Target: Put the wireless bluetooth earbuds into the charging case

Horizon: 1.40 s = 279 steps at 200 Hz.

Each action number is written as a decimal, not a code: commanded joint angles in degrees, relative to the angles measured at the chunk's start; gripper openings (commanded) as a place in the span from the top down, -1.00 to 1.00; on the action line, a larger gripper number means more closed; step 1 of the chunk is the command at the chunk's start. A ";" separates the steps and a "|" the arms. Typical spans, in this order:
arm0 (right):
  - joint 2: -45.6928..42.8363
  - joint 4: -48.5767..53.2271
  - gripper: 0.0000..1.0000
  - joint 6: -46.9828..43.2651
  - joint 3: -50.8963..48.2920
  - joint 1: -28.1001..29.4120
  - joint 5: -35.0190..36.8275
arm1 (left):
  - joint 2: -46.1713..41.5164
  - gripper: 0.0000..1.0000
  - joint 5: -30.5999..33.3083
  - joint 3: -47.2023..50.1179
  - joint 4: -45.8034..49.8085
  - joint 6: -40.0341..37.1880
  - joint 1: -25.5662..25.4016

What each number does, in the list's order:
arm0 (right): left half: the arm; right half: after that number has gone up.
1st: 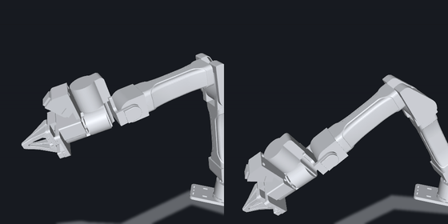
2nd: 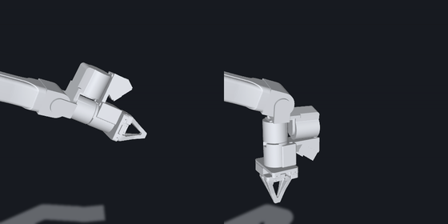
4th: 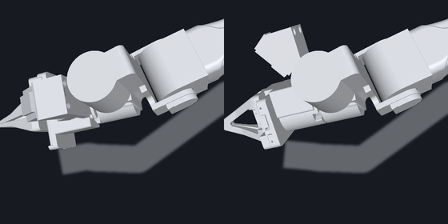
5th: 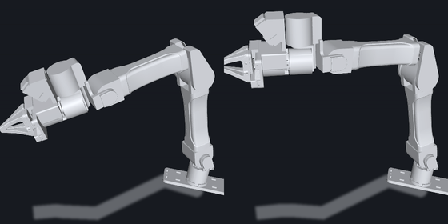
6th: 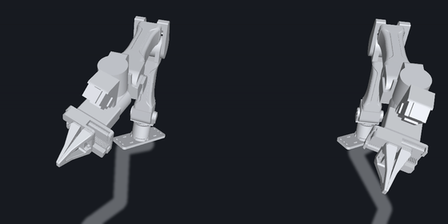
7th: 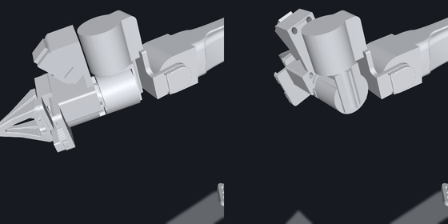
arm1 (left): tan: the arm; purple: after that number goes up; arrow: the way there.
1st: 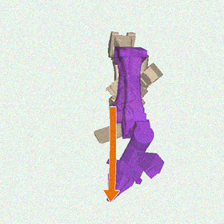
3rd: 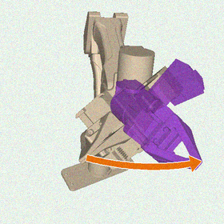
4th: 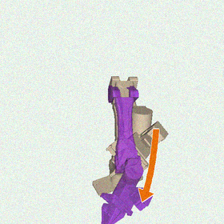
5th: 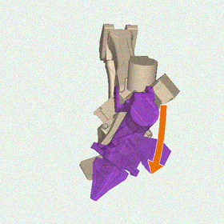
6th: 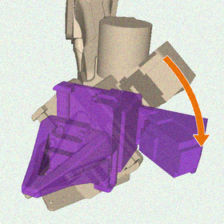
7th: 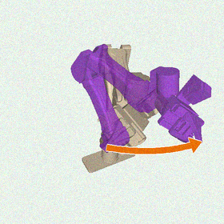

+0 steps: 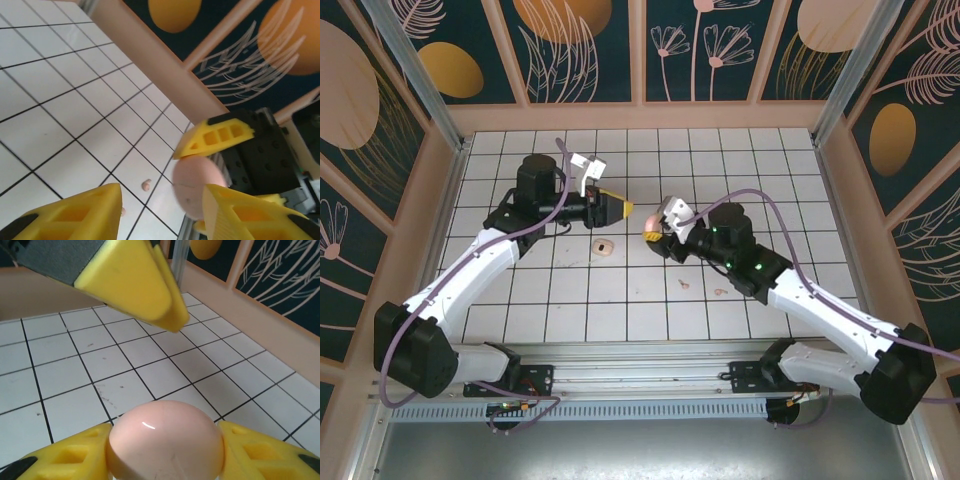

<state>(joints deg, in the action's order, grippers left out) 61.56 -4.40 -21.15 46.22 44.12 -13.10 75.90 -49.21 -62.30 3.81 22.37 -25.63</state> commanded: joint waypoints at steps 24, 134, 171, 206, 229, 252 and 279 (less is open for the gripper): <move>2.39 -3.41 0.13 -7.99 3.77 2.01 3.64 | 1.44 0.06 -5.42 -3.15 2.15 -4.17 -2.22; 4.96 -4.04 0.11 -9.36 6.72 4.57 8.18 | 4.89 0.07 -3.28 -5.37 7.26 -6.34 -4.02; 5.60 -4.06 0.10 -10.27 7.34 5.27 8.71 | 5.41 0.20 -2.88 -5.28 7.52 -6.34 -4.27; 5.58 -3.92 0.08 -10.49 7.37 5.53 8.79 | 5.47 0.62 -0.92 -5.28 7.79 -7.08 -4.34; 4.54 -3.86 -0.03 -9.84 6.78 5.55 8.71 | 5.45 0.74 0.70 -5.11 7.70 -7.80 -4.31; 1.33 -3.21 -0.24 -7.83 4.73 5.37 7.21 | 5.46 0.76 -0.06 -4.35 6.51 -9.20 -4.29; -5.35 -1.74 -0.38 -3.90 1.22 3.43 0.61 | 5.29 0.76 -3.86 -2.97 4.04 -11.60 -4.34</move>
<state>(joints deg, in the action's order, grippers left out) 62.67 -5.39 -29.15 49.67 48.69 -6.04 80.86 -49.78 -66.17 10.63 14.48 -29.69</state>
